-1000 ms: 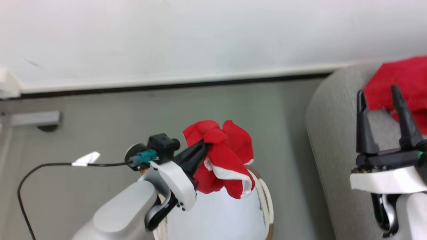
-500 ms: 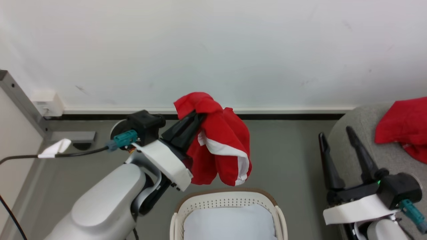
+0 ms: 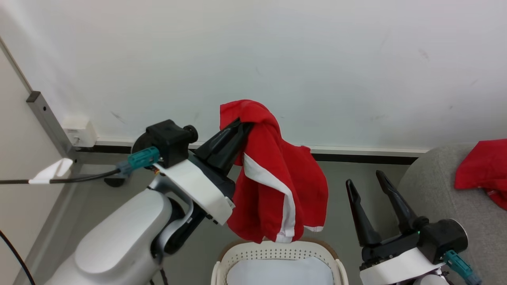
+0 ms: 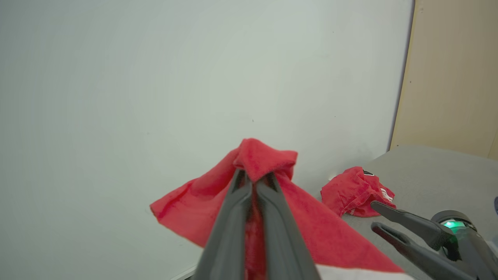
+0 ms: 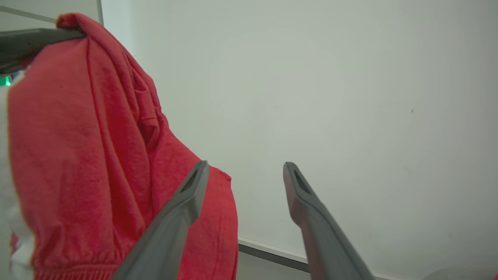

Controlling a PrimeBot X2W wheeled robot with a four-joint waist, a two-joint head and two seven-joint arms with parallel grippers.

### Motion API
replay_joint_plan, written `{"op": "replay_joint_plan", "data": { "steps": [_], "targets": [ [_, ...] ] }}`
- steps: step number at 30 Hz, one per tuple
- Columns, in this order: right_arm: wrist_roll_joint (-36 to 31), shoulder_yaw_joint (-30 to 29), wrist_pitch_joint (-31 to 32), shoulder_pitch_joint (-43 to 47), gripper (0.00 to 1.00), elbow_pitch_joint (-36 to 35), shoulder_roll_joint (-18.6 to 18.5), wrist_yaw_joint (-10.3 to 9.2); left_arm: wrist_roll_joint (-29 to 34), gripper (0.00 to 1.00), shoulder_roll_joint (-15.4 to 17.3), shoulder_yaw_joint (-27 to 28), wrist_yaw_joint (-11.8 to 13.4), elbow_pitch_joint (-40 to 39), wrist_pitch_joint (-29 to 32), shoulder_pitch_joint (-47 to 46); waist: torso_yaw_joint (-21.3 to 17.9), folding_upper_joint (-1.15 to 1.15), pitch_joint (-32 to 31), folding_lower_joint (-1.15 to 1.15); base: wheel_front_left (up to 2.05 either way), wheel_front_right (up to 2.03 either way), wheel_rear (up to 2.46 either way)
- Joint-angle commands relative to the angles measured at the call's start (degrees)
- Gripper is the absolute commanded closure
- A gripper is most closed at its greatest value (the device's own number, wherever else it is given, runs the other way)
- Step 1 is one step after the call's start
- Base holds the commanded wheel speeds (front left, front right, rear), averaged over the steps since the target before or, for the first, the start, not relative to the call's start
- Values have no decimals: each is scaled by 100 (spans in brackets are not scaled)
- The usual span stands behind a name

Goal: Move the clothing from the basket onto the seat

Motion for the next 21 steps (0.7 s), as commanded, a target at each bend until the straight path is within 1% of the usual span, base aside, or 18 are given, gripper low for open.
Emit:
{"op": "replay_joint_plan", "data": {
  "steps": [1, 8, 14, 21],
  "targets": [
    [28, 46, -39, 94, 0, -7, -10, -13, -70, 100, 42, 21, 20, -34, 6, 61, 5, 0, -15, 1, 0, 0, 0],
    [-36, 455, 1, 95, 0, -76, -11, -13, -105, 100, 2, 8, 58, 54, -35, 142, 39, 0, -72, 1, 0, 0, 0],
    [175, 1106, 79, 9, 0, -107, -165, -13, -148, 100, -137, -78, -5, 282, -104, 191, 154, 0, -118, 1, 0, 0, 0],
    [376, 1726, 121, -164, 0, 185, -211, -13, -135, 100, -360, -247, -120, 506, -127, 118, 428, 0, -187, 1, 0, 0, 0]
  ]
}}
